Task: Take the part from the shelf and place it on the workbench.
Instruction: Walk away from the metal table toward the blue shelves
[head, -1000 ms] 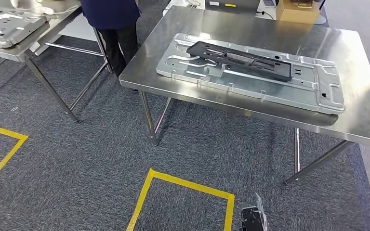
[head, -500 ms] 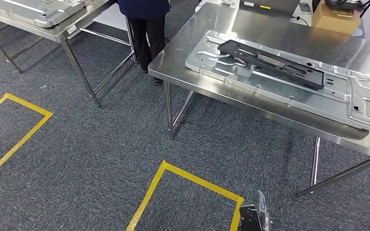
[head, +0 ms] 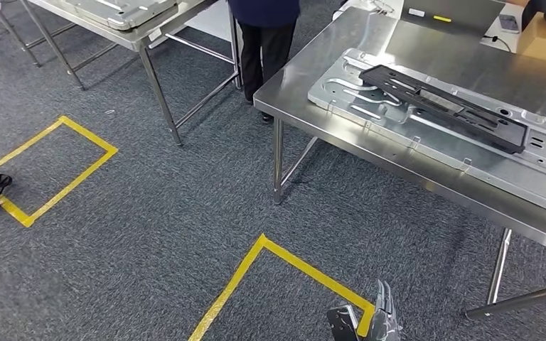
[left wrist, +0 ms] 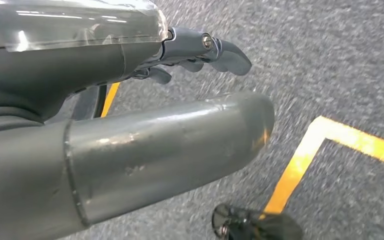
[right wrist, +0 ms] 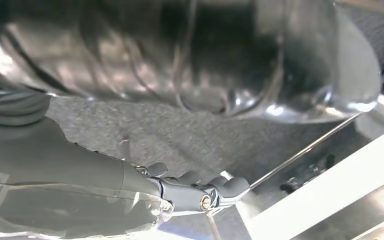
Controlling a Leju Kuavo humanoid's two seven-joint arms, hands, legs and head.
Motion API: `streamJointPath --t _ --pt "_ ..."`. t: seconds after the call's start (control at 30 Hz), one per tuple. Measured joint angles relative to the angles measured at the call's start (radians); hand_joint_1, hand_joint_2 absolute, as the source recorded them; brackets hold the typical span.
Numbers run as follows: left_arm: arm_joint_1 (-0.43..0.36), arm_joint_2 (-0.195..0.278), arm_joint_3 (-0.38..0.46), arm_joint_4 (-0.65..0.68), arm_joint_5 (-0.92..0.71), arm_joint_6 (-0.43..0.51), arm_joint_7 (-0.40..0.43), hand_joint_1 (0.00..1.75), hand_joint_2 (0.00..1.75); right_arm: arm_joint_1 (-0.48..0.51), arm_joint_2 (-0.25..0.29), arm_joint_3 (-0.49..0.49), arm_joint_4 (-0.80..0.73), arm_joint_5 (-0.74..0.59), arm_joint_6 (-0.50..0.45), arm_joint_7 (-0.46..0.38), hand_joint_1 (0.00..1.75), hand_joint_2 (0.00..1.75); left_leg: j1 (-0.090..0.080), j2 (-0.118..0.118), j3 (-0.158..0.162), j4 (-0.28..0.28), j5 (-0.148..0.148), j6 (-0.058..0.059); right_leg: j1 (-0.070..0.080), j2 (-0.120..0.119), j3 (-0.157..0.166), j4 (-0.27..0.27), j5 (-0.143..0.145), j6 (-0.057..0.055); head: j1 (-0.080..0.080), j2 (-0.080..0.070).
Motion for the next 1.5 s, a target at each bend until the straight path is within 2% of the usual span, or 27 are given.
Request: streamJointPath --t 0.07,0.13,0.17,0.2,0.27,0.33,0.37,0.47,0.53,0.6,0.67,0.7,0.73,0.8,0.83,0.9,0.97,1.03,1.1,1.17,1.2,1.23,1.3,1.37,1.4,1.47,1.5 --pt "-0.004 0.000 0.000 0.000 0.000 0.000 0.000 0.00 0.00 0.001 0.000 0.006 0.002 0.003 -0.002 0.000 0.00 0.00 0.000 0.046 -0.044 0.098 -0.060 -0.009 0.000 -0.025 0.000 -0.005 0.004 -0.010 -0.001 0.000" --pt "-0.006 0.000 -0.001 0.001 0.000 0.000 0.001 0.00 0.00 0.004 -0.001 0.008 0.006 0.004 -0.004 0.000 0.00 0.00 0.002 0.063 -0.100 0.223 -0.115 -0.018 0.004 -0.054 -0.003 -0.004 0.003 -0.012 -0.002 0.000" --pt "-0.006 0.000 -0.001 0.001 0.000 -0.001 0.001 0.00 0.00 0.004 -0.001 0.008 0.007 0.004 -0.004 0.000 0.00 0.00 0.003 0.066 -0.110 0.250 -0.119 -0.020 0.005 -0.067 -0.004 -0.003 0.003 -0.012 -0.002 0.000" --pt "-0.004 0.000 -0.001 0.001 0.000 -0.001 0.001 0.00 0.00 0.004 -0.001 0.009 0.009 0.004 -0.004 0.000 0.00 0.00 0.004 0.069 -0.102 0.240 -0.104 -0.021 0.006 -0.079 -0.004 -0.001 0.002 -0.012 -0.002 0.000" --pt "-0.003 0.000 -0.001 0.001 0.000 -0.001 0.002 0.00 0.00 0.004 -0.001 0.010 0.010 0.004 -0.004 0.000 0.00 0.00 0.003 0.094 -0.033 0.115 -0.043 -0.017 0.007 -0.101 -0.002 0.002 -0.003 -0.008 -0.002 0.000" --pt "-0.007 0.000 -0.001 0.001 0.000 -0.001 0.002 0.00 0.00 0.004 -0.001 0.012 0.010 0.004 -0.005 0.000 0.00 0.00 -0.005 0.131 0.028 -0.001 -0.008 -0.005 0.013 -0.119 0.001 0.007 -0.008 0.001 -0.001 0.000" --pt "-0.008 0.000 -0.001 0.001 0.000 -0.001 0.002 0.00 0.00 0.003 -0.002 0.012 0.010 0.004 -0.005 0.000 0.00 0.00 -0.009 0.141 0.038 -0.025 -0.006 0.002 0.016 -0.127 0.001 0.008 -0.010 0.005 -0.001 0.000" --pt "-0.005 0.000 -0.001 0.001 0.000 -0.001 0.002 0.00 0.00 0.001 -0.002 0.013 0.011 0.004 -0.005 0.000 0.00 0.00 -0.009 0.116 0.034 -0.033 -0.001 0.019 0.016 -0.141 0.006 0.009 -0.014 0.018 -0.001 0.000" --pt "-0.005 0.000 -0.001 0.001 0.000 -0.001 0.002 0.00 0.00 0.001 -0.002 0.014 0.011 0.005 -0.006 0.000 0.00 0.00 -0.004 0.096 0.035 -0.041 0.008 0.034 0.012 -0.099 -0.014 0.060 -0.055 0.028 0.000 0.000" --pt "-0.008 0.000 -0.001 0.001 0.000 -0.001 0.002 0.00 0.00 0.002 -0.004 0.015 0.013 0.006 -0.007 0.000 0.00 0.00 -0.003 0.076 0.030 -0.042 0.014 0.043 0.008 -0.047 -0.072 0.186 -0.125 0.032 0.000 0.000" --pt "-0.007 0.000 -0.001 0.001 0.000 -0.001 0.002 0.00 0.00 0.004 -0.007 0.015 0.015 0.005 -0.007 0.000 0.00 0.00 -0.003 0.052 0.027 -0.040 0.016 0.045 0.007 -0.035 -0.123 0.290 -0.153 0.034 0.000 0.000" --pt "-0.006 0.000 -0.001 0.001 0.000 -0.001 0.002 0.00 0.00 0.005 -0.008 0.015 0.015 0.005 -0.007 0.000 0.00 0.00 -0.004 0.038 0.028 -0.039 0.016 0.045 0.006 -0.033 -0.127 0.290 -0.136 0.034 0.000 0.000" --pt "-0.006 0.000 -0.001 0.001 0.002 -0.001 0.007 0.00 0.00 0.005 -0.008 0.015 0.016 0.005 -0.007 0.000 0.00 0.00 -0.003 0.025 0.028 -0.037 0.016 0.045 0.005 -0.030 -0.111 0.251 -0.101 0.033 0.000 0.000" --pt "-0.012 -0.002 -0.001 0.001 0.009 0.000 0.034 0.00 0.00 0.000 -0.009 0.015 0.021 0.005 -0.007 -0.001 0.00 0.00 -0.004 -0.001 0.027 -0.031 0.014 0.040 0.002 0.005 -0.055 0.117 -0.026 0.028 0.000 0.000" --pt "-0.018 -0.003 0.000 0.001 0.014 0.000 0.052 0.00 0.00 -0.003 -0.010 0.016 0.027 0.007 -0.007 -0.003 0.00 0.00 -0.005 -0.013 0.023 -0.026 0.014 0.036 0.000 0.028 -0.035 0.065 -0.008 0.025 0.000 0.000" --pt "-0.028 -0.005 0.000 0.001 0.024 0.002 0.077 0.00 0.00 -0.011 -0.012 0.017 0.043 0.018 -0.007 -0.012 0.00 0.00 -0.004 -0.034 0.012 -0.021 0.016 0.021 0.001 0.054 -0.024 0.027 -0.004 0.020 0.000 0.000" --pt "-0.032 -0.006 0.000 0.001 0.037 0.002 0.083 0.00 0.00 -0.020 -0.010 0.017 0.055 0.043 -0.007 -0.025 0.00 0.00 0.000 -0.047 0.002 -0.023 0.020 0.007 0.002 0.035 -0.024 0.021 0.001 0.011 0.000 0.000" --pt "-0.034 -0.006 0.002 0.001 0.054 0.002 0.084 0.00 0.00 -0.028 -0.005 0.011 0.063 0.087 -0.007 -0.040 0.00 0.00 -0.001 -0.008 -0.016 0.012 -0.004 -0.004 -0.002 0.010 -0.020 0.010 0.008 -0.002 -0.002 0.000" --pt "-0.038 -0.006 0.002 0.001 0.067 0.002 0.081 0.00 0.00 -0.031 0.006 -0.008 0.070 0.148 -0.007 -0.055 0.00 0.00 -0.001 0.047 -0.066 0.121 -0.068 -0.012 0.000 -0.021 -0.019 0.006 0.009 -0.010 -0.004 0.000" --pt "-0.040 -0.006 0.003 0.001 0.084 0.001 0.080 0.00 0.00 -0.034 0.018 -0.037 0.078 0.208 -0.007 -0.062 0.00 0.00 0.000 0.065 -0.119 0.237 -0.118 -0.019 0.003 -0.053 -0.019 0.008 0.007 -0.013 -0.004 0.000" --pt "-0.039 -0.006 0.004 0.001 0.093 0.001 0.080 0.00 0.00 -0.036 0.023 -0.050 0.082 0.235 -0.007 -0.059 0.00 0.00 0.001 0.068 -0.124 0.252 -0.115 -0.021 0.004 -0.069 -0.019 0.008 0.006 -0.013 -0.004 0.000" --pt "-0.038 -0.005 0.005 0.001 0.102 0.001 0.081 0.00 0.00 -0.039 0.029 -0.060 0.085 0.259 -0.007 -0.052 0.00 0.00 0.001 0.071 -0.107 0.225 -0.093 -0.021 0.005 -0.082 -0.019 0.009 0.004 -0.012 -0.004 0.000" --pt "-0.037 -0.004 0.008 0.001 0.112 0.000 0.082 0.00 0.00 -0.042 0.038 -0.073 0.087 0.291 -0.007 -0.038 0.00 0.00 -0.001 0.100 -0.032 0.089 -0.032 -0.016 0.006 -0.106 -0.014 0.012 -0.002 -0.007 -0.004 0.000" --pt "-0.040 -0.003 0.009 0.001 0.114 0.000 0.080 0.00 0.00 -0.043 0.043 -0.081 0.087 0.300 -0.008 -0.033 0.00 0.00 -0.008 0.127 0.020 -0.008 -0.003 -0.005 0.011 -0.124 -0.010 0.015 -0.008 0.002 -0.004 0.000" --pt "-0.040 -0.002 0.009 0.001 0.114 0.000 0.076 0.00 0.00 -0.043 0.044 -0.085 0.087 0.301 -0.008 -0.032 0.00 0.00 -0.011 0.131 0.026 -0.023 -0.002 0.000 0.013 -0.131 -0.009 0.016 -0.010 0.007 -0.004 0.000" --pt "-0.036 0.002 0.009 0.001 0.114 0.000 0.065 0.00 0.00 -0.044 0.047 -0.090 0.086 0.303 -0.008 -0.028 0.00 0.00 -0.012 0.111 0.024 -0.025 0.002 0.011 0.014 -0.142 -0.005 0.014 -0.012 0.016 -0.003 0.000" --pt "-0.033 0.004 0.009 0.001 0.113 -0.001 0.061 0.00 0.00 -0.044 0.048 -0.091 0.085 0.305 -0.008 -0.025 0.00 0.00 -0.010 0.102 0.025 -0.030 0.005 0.017 0.012 -0.130 -0.004 0.018 -0.018 0.021 -0.003 0.000"
